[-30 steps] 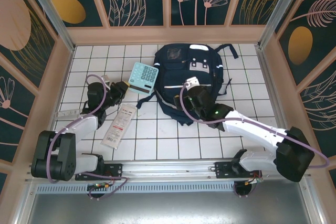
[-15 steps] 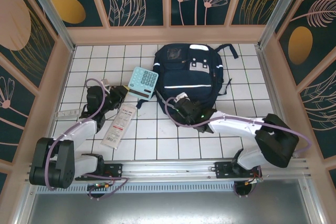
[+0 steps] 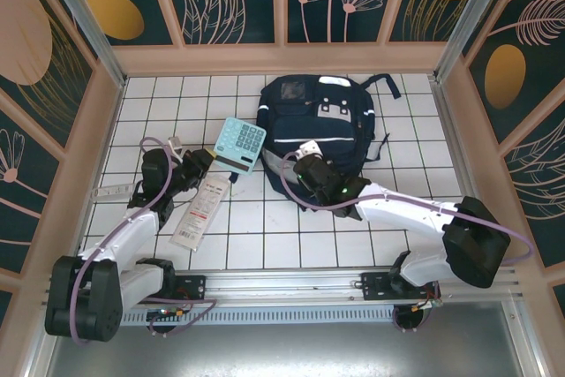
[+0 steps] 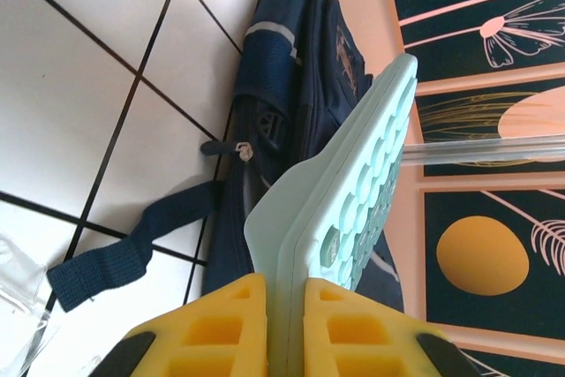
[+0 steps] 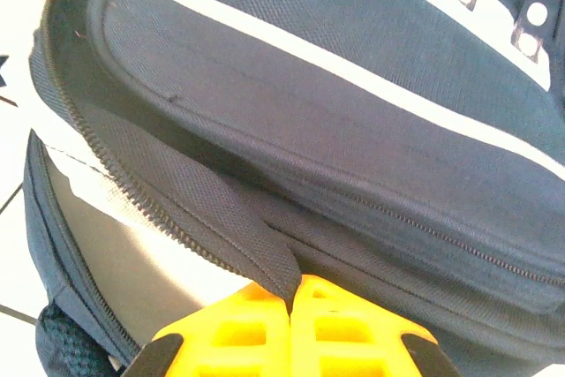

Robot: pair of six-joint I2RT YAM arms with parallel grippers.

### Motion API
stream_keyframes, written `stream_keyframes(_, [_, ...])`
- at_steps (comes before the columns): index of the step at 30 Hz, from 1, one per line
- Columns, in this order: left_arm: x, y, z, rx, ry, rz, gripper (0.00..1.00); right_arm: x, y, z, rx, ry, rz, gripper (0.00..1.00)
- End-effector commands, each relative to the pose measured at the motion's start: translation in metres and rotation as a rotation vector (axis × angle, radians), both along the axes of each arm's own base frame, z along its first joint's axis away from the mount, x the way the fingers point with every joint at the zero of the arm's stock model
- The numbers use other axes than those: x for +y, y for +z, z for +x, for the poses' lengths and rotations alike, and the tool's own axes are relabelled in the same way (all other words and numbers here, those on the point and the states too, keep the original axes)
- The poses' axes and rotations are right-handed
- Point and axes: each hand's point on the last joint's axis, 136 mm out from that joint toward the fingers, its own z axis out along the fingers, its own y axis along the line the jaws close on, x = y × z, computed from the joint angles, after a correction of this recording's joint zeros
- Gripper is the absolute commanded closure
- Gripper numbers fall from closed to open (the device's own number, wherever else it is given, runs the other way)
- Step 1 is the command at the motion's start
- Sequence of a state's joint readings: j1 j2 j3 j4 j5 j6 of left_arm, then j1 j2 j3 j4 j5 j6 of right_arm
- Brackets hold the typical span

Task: Pack books, pencil case, and school supplies into a backpack

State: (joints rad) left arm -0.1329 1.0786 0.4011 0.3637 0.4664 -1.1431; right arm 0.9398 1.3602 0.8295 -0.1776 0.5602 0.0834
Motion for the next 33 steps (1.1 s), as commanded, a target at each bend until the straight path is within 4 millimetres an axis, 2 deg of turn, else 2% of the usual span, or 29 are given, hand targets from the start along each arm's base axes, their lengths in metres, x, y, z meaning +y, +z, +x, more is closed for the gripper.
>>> stream_keyframes(1, [-0.01,0.0,-0.012,-0.009,-0.055,-0.006,0.85,0.007,0.049,0.023,-0.11,-0.042,0.083,1.0])
stream_keyframes(6, [-0.021,-0.001,-0.021,-0.002,-0.086,-0.023,0.85,0.002,0.083,0.054,-0.167,-0.105,0.13,1.0])
stream_keyframes(10, [-0.034,-0.002,-0.027,0.004,-0.115,-0.032,0.85,0.007,0.105,0.074,-0.201,-0.113,0.136,1.0])
stream_keyframes(18, [-0.06,-0.007,-0.04,0.023,-0.169,-0.037,0.86,0.023,0.136,0.1,-0.246,-0.116,0.143,1.0])
stream_keyframes(23, [-0.057,-0.013,-0.044,0.038,-0.153,-0.006,0.88,0.025,0.14,0.109,-0.245,-0.129,0.151,1.0])
stream_keyframes(27, [-0.054,-0.003,-0.042,0.01,-0.134,0.002,0.89,0.024,0.13,0.107,-0.229,-0.131,0.149,1.0])
stream_keyframes(33, [-0.055,-0.007,-0.049,0.033,-0.163,0.014,0.89,0.005,0.125,0.121,-0.221,-0.189,0.149,1.0])
